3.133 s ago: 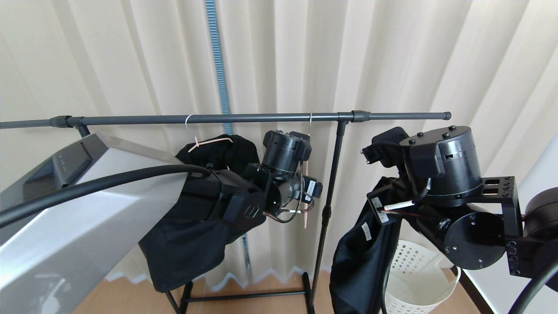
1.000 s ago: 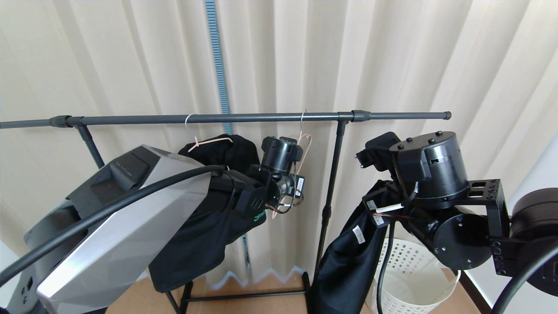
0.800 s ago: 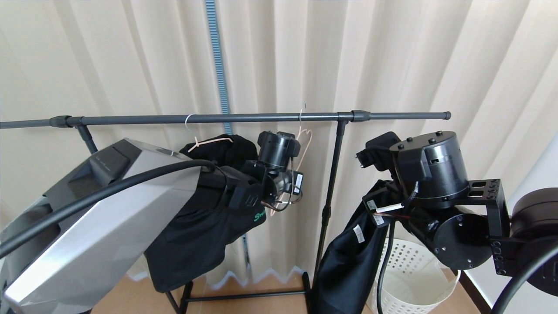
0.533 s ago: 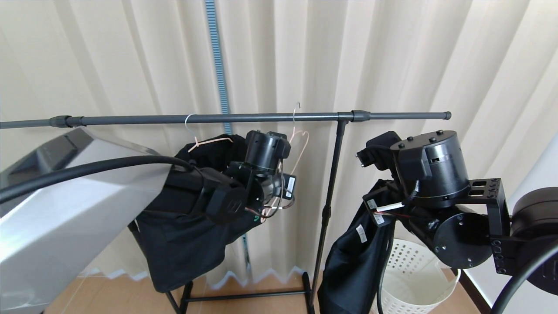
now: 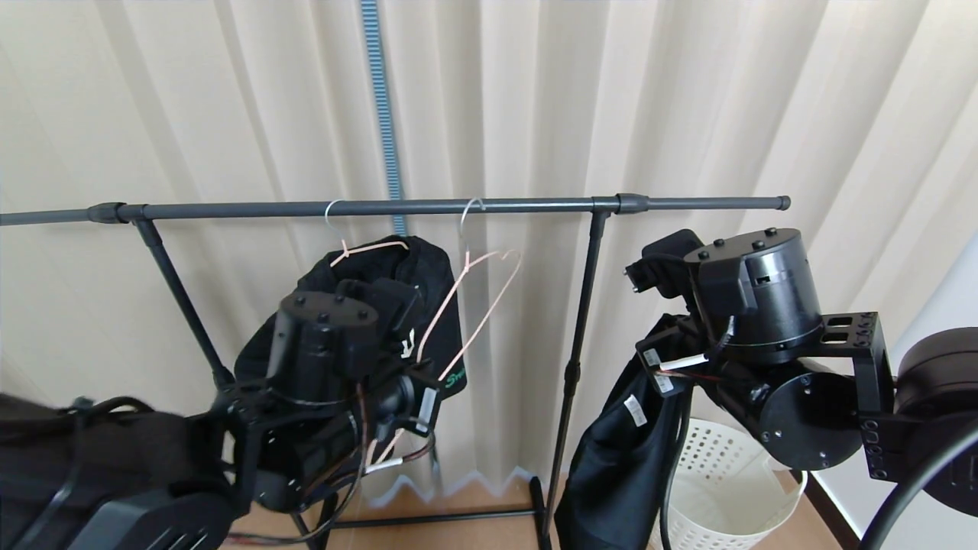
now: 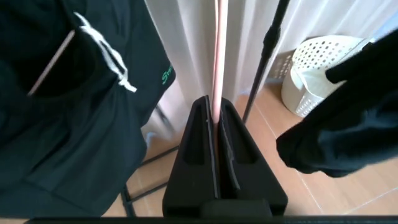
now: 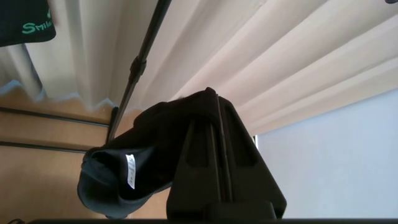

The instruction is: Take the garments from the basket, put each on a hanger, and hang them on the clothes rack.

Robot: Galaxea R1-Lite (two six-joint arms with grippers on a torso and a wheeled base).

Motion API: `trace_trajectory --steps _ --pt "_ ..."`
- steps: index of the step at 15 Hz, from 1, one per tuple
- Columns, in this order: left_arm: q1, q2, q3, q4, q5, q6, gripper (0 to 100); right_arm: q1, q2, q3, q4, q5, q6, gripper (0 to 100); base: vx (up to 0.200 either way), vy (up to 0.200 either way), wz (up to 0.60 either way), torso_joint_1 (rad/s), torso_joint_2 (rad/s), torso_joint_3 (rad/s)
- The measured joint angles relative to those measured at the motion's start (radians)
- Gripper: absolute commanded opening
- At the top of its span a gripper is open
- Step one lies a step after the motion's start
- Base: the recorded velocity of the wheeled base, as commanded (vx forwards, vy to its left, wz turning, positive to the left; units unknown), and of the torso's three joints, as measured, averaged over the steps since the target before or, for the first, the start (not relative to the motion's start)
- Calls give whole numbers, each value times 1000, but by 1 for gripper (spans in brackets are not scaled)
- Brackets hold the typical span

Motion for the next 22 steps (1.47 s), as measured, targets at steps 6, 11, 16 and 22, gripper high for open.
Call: trace_trajectory --steps 6,11,16,22 --pt "-23 -234 410 -216 -279 84 0 -13 17 -3 -1 -1 0 0 0 0 0 0 0 0" --pt "-24 -253 468 -244 -406 84 0 -72 54 -18 -21 -6 -3 0 0 0 0 0 0 0" --pt "-24 -249 523 -321 -492 84 0 -92 84 -28 -92 -7 -3 0 0 0 0 0 0 0" --pt "-28 -244 529 -323 -494 80 0 -93 119 -30 -152 -9 -2 0 0 0 0 0 0 0"
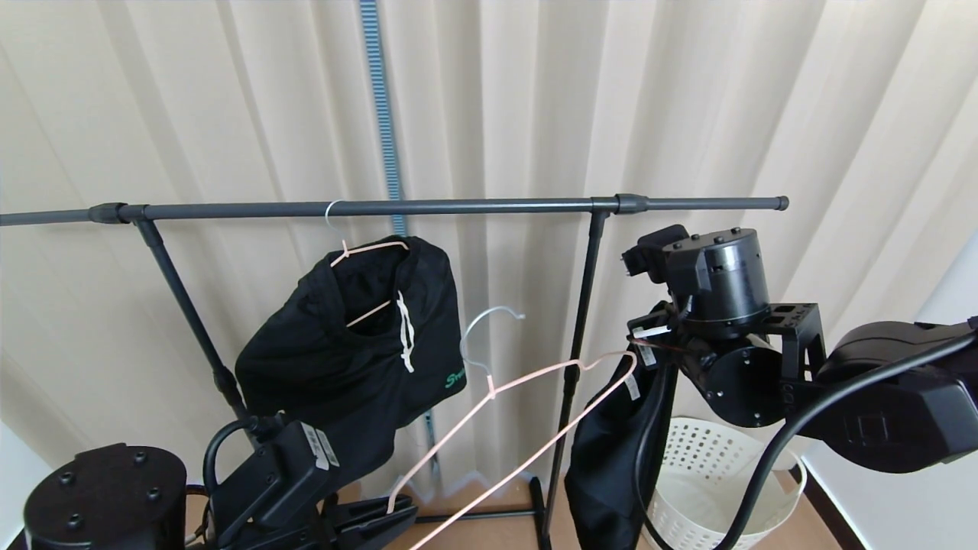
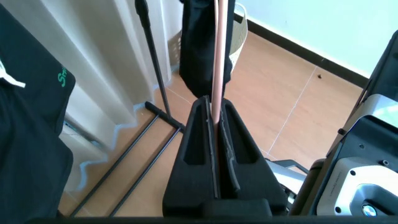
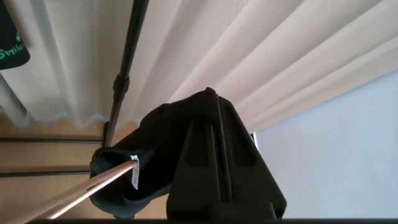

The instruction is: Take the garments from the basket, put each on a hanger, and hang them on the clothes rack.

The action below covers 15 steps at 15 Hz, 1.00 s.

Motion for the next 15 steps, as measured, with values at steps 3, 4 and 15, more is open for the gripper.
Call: trace_trajectory --steps 3,4,15 --pt "0 0 -2 -1 0 -2 0 3 13 2 -24 0 0 0 0 0 0 0 0 0" --pt "0 0 -4 -1 0 -2 0 10 17 5 -24 0 1 0 0 0 0 0 0 0" --pt "3 19 9 -82 2 -5 0 142 -12 57 -25 1 4 0 0 0 0 0 0 0"
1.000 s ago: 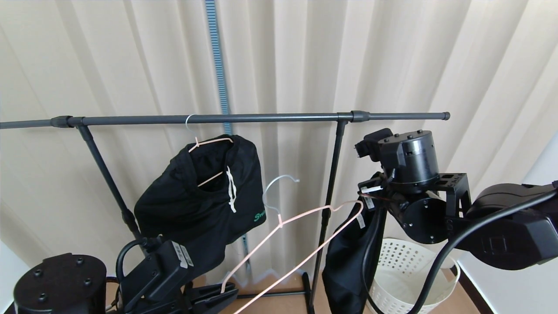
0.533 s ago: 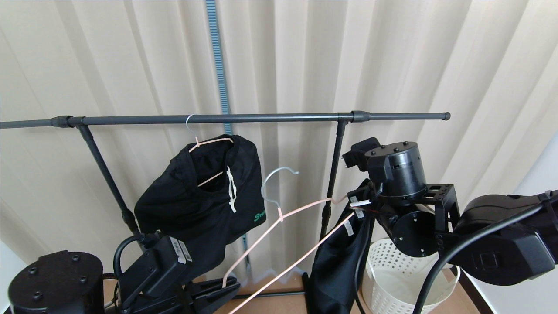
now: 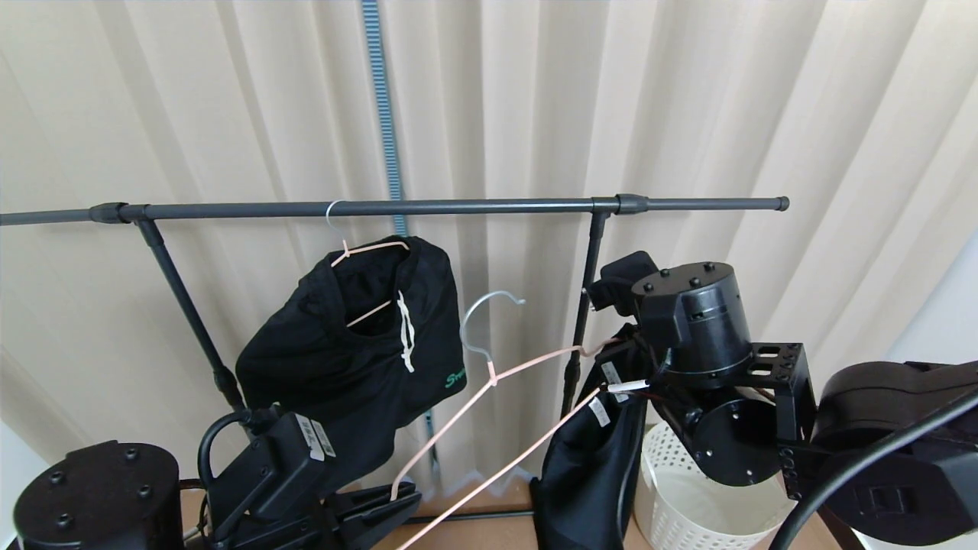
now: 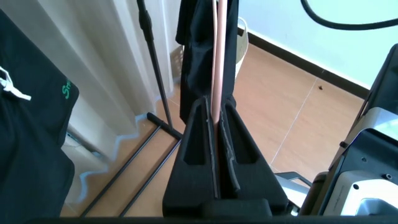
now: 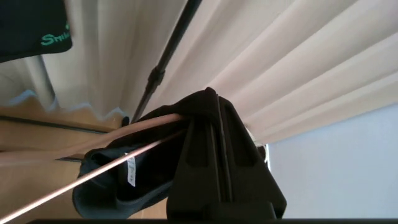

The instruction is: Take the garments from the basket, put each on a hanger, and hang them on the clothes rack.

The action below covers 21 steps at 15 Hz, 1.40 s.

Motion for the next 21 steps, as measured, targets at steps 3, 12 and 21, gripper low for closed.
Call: trace_trajectory --steps 3,12,21 --pt "0 1 0 -1 0 1 0 50 -30 14 1 1 0 0 0 0 0 0 0 0" --pt "1 7 2 -5 0 1 0 219 -134 54 1 3 20 0 0 0 0 0 0 0" --pt "1 5 3 -6 0 2 0 325 -154 50 -57 160 110 0 0 0 0 0 0 0"
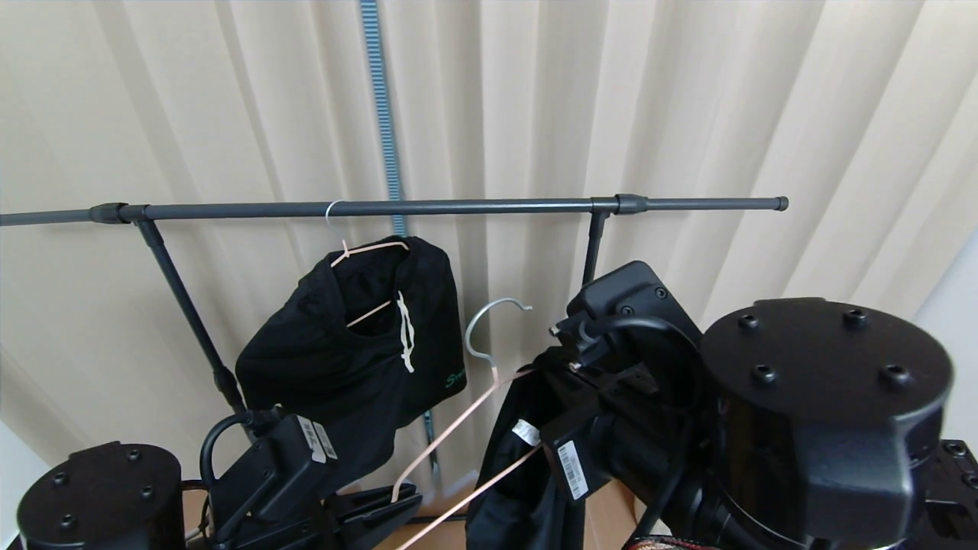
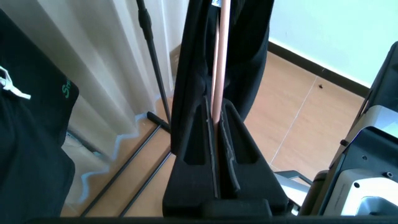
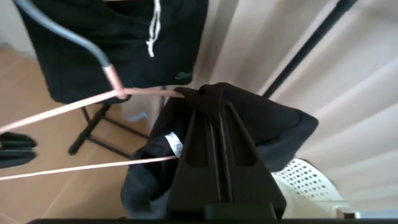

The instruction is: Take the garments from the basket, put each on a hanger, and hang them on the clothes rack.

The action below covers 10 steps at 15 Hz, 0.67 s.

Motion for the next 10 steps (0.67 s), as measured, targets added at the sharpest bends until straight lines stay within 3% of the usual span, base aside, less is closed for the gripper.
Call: trace_trajectory --steps 5,10 --pt "0 -2 11 -39 0 0 0 7 -62 11 -12 194 57 0 0 0 0 0 0 0" --pt "0 -2 67 -177 -1 0 0 -4 -78 7 -15 193 62 0 0 0 0 0 0 0"
